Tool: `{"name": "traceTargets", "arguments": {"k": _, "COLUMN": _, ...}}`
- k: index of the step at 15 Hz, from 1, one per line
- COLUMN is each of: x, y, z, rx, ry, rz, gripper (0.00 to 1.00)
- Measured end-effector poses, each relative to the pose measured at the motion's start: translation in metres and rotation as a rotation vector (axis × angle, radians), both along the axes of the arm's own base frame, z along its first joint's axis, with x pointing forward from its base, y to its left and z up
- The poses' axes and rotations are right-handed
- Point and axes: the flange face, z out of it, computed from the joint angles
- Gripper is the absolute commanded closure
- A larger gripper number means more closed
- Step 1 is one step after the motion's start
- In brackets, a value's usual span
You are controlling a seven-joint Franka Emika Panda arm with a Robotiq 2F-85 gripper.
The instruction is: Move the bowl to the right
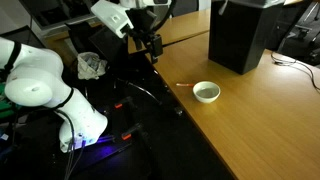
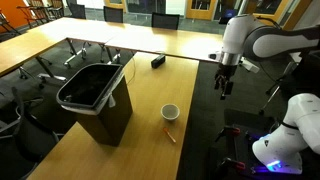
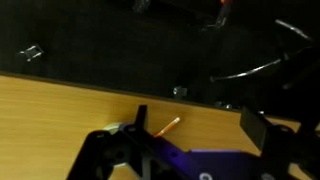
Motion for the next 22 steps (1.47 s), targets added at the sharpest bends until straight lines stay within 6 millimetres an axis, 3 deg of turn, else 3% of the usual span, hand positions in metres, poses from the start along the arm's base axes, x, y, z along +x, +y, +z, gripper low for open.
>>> {"name": "traceTargets", "arguments": {"k": 6, "x": 0.001, "y": 0.001, "z": 0.000, "rx": -0.004, "ry": -0.004, "rz": -0.002, "gripper": 0.00}}
{"name": "traceTargets", "arguments": {"k": 9, "x": 0.025, "y": 0.024, "z": -0.013, "rx": -0.051, "ry": -0.127, "rz": -0.117, "gripper": 0.00}}
{"name": "traceTargets", "arguments": {"k": 15, "x": 0.100, "y": 0.117, "z": -0.118, "rx": -0.180, "ry": -0.201, "rz": -0.373, "gripper": 0.00}}
{"name": "traceTargets", "arguments": {"k": 18, "x": 0.144, "y": 0.123, "z": -0.164, "rx": -0.282, "ry": -0.151, "rz": -0.488, "gripper": 0.00}}
{"name": "traceTargets", "arguments": {"k": 22, "x": 0.200, "y": 0.114, "z": -0.204, "rx": -0.370, "ry": -0.095, "rz": -0.586, "gripper": 0.00}}
